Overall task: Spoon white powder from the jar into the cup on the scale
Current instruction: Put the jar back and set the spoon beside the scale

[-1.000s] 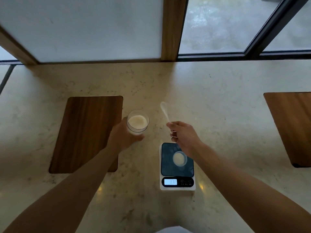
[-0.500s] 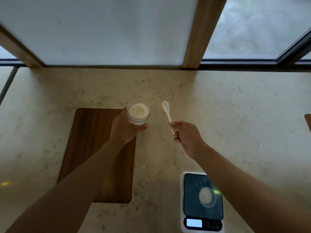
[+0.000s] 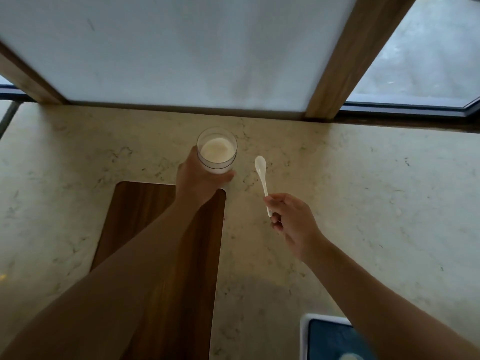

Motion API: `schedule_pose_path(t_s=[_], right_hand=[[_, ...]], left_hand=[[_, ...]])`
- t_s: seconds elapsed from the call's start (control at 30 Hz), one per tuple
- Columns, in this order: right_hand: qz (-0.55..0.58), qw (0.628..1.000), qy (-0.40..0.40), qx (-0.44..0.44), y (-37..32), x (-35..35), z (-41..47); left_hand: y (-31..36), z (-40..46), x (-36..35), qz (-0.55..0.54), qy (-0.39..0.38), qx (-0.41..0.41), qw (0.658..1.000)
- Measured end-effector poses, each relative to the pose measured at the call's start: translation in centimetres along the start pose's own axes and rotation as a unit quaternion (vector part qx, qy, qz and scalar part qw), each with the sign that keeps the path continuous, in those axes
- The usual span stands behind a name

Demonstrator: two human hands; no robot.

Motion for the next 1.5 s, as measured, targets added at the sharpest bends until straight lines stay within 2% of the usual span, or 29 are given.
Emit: schedule_pose_path(t_s=[0.4, 0.97, 1.1, 1.27, 1.5], right_hand=[[0.019, 1.000, -0.013, -0.005, 0.7, 0.0, 1.5], [0.001, 1.000, -0.004, -0.001, 0.6, 0.1, 0.2], [-0.002, 1.000, 0.000, 0.003, 0.7, 0.3, -1.0], [-0.033, 0.999, 0.019, 0.012, 0.7, 1.1, -3.3], [-0.036, 0.998, 0.037, 0.028, 1.3, 4.2, -9.1]], left_hand=[[-1.4, 1.5, -0.6, 0.006, 0.007, 0.006, 1.000], [-2.5, 0.9, -0.9, -0.085, -0.068, 0.020, 0.994], [-3.2, -1.0, -0.5, -0.033, -0.099, 0.036, 0.994], [-4.3, -5.0, 0.8, 0.001, -0.067, 0.123, 0.990], [-1.5, -11.8, 1.3, 0.016, -0.063, 0.120, 0.991]])
Point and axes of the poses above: each hand's wrist, its own z-axis towards the middle knuckle, its own x-axis out of the back of the hand, y = z × x, the point moved 10 cm from there along z, towards the middle knuckle, and after that the axes turned 15 degrees about -z, right-handed, at the moved point
